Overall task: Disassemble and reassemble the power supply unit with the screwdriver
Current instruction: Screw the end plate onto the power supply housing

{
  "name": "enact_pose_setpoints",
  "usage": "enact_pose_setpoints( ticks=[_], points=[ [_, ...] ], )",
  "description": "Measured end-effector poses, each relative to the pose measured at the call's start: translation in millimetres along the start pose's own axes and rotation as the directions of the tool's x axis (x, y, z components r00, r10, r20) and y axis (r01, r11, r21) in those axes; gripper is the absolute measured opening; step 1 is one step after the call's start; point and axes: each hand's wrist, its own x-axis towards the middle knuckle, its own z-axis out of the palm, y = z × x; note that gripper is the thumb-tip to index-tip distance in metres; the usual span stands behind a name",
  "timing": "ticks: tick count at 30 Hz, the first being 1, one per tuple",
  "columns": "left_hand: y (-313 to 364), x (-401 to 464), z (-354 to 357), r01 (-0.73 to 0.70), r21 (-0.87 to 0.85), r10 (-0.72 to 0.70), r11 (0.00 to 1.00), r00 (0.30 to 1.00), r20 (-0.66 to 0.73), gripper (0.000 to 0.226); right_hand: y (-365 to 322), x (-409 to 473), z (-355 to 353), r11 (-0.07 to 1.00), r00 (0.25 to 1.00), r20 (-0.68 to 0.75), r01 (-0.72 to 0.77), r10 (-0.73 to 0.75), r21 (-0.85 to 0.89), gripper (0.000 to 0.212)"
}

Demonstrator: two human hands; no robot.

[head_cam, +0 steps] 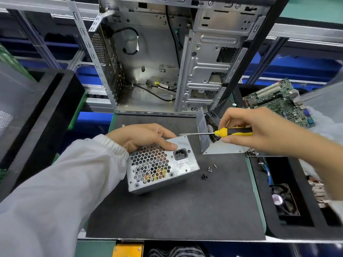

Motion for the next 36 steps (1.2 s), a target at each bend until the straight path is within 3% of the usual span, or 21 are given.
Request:
enact_pose_setpoints(
  ticks=[4,7,13,19,36],
  points=[
    [-0.2,-0.6,0.1,-0.015,0.009,0.014,1.000,1.000,0.009,0.031,-18.2,5.4,-25.6,0.872,0.996,0.040,0.095,-0.086,-0.481,0.021],
    [0.2,-0.6,-0.5,-0.011,0.014,0.011,1.000,1.000,0.012,0.029,-30.7,7.4,-36.0,0.774,0.983,0.063,0.173,-0.171,-0.609,0.027],
    [0.8,-0.4,0.0,-0.017,-0.004,0.017,1.000,1.000,0.011,0.030,-43.5,12.4,-35.4,0.720,0.980,0.108,0.196,-0.166,-0.666,0.034],
    [0.7,0.0,-0.9,-0.013,-0.008,0.013,1.000,1.000,0.008,0.029,-45.0,15.6,-30.0,0.657,0.980,0.143,0.198,-0.137,-0.727,0.024],
    [-1.5,3.1,-2.9,-0.029,-0.014,0.030,0.999,0.999,0.018,0.031,-46.3,16.1,-32.3,0.693,0.983,0.164,0.175,-0.082,-0.700,0.029]
  ],
)
